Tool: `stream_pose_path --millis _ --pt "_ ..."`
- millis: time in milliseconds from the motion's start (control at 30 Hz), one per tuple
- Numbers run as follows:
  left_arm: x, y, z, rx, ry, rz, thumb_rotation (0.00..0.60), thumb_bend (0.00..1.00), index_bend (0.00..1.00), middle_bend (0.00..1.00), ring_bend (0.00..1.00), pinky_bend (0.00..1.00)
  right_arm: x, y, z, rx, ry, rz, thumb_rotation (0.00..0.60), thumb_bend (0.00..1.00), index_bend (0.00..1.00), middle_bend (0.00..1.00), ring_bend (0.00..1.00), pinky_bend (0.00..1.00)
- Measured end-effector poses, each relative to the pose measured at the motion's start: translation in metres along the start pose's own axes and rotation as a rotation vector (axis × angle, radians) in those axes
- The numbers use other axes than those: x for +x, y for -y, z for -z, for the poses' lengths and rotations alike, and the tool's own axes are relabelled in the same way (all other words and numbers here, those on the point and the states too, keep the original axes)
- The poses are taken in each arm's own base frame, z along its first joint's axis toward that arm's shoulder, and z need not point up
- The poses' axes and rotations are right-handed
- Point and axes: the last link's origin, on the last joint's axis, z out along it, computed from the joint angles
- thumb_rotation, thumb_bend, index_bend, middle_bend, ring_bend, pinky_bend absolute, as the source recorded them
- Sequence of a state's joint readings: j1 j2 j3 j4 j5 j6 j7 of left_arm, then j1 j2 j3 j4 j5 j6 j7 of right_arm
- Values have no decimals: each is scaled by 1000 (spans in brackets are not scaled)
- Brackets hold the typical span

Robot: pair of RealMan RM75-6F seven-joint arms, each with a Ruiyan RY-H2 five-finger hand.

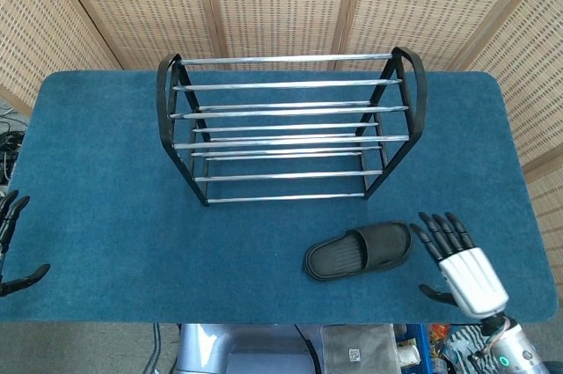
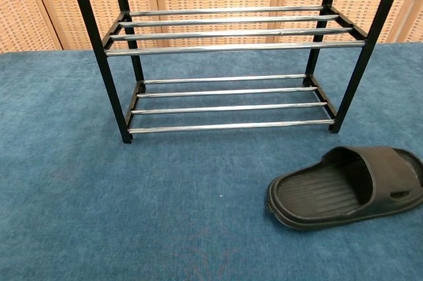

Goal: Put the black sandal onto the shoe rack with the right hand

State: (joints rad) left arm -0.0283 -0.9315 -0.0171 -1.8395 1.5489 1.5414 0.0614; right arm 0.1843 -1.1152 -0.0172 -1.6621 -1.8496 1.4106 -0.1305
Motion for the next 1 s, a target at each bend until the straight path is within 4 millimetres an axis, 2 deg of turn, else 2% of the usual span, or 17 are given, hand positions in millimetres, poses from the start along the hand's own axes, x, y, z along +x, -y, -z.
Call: stream_pose_path --millis 267,567,700,1000 --pt "-2 3 -6 25 14 2 600 173 0 0 0 0 -14 43 -54 280 118 53 600 0 0 0 0 0" --pt "0 9 -10 46 22 19 600 174 0 0 0 0 -39 80 -104 337 246 146 600 0 0 0 0 0" --pt "0 10 -11 48 28 19 600 174 0 0 0 0 -48 88 -118 307 282 187 600 0 0 0 0 0" --pt "-1 11 -12 45 34 21 600 173 0 0 0 0 -68 103 -134 239 389 264 600 0 0 0 0 0"
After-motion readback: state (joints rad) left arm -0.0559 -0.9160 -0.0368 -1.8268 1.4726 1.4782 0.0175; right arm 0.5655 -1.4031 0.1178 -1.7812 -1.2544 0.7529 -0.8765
